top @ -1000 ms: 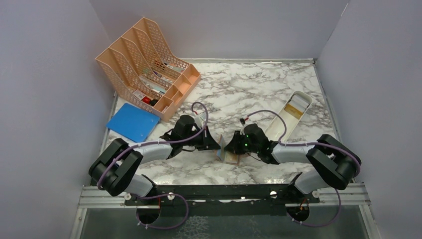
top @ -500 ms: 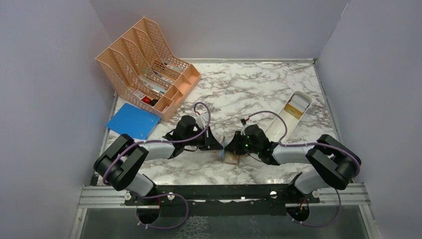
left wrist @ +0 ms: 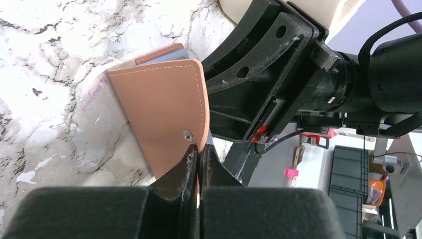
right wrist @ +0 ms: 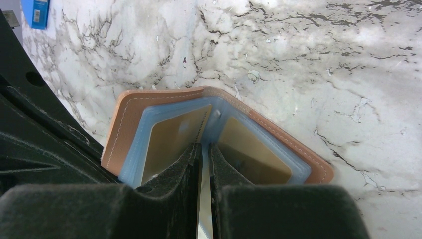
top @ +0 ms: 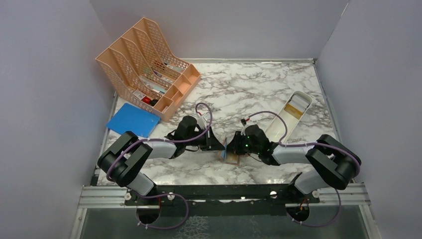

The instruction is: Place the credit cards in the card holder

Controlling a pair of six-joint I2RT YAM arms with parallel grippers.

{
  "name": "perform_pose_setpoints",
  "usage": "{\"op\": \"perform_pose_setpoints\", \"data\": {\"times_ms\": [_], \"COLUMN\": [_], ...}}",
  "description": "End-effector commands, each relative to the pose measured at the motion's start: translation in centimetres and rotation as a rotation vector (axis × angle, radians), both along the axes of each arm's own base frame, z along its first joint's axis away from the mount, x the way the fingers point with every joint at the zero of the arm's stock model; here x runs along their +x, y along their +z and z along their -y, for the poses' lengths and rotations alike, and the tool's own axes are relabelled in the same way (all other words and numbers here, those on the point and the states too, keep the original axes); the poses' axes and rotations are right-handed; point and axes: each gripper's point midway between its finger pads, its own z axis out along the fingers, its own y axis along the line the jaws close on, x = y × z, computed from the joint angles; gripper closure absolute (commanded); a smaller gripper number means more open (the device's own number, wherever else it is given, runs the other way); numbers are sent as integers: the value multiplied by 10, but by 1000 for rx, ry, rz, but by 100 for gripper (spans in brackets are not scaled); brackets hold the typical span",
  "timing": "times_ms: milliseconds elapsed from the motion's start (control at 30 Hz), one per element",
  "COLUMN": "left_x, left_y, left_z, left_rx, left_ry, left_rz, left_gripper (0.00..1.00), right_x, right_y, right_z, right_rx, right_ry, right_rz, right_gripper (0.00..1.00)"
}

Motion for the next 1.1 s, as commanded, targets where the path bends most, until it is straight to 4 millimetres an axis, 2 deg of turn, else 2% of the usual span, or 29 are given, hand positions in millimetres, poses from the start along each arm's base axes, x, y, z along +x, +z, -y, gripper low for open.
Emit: {"op": "perform_pose_setpoints", "data": {"times_ms": [0,167,300,833,1067], "left_x": [-13,-10,-7,-1,10], "left_y": [0,-4,-12,-27,-28], "left_z": [5,2,-3,-9,-19], "left_rx": [-24,-8,20,99,215], "left_ry": [-57,-24,17,58,85], "left_rz": [-17,-16,-22,-20,16], "left_gripper": [100,100,100,100,100], "right_x": [-14,-13,-8,3,-7], "right_y": [-19,-15,-3,36,34], "right_z": [9,10,14,50,52], "right_rx": [-42,-47,-69,-175,-200], "right_ry": [12,6,-8,-103,-81], "right_rz": [-56,-50,-18,103,52], "right_gripper": [83,83,78,63,69]}}
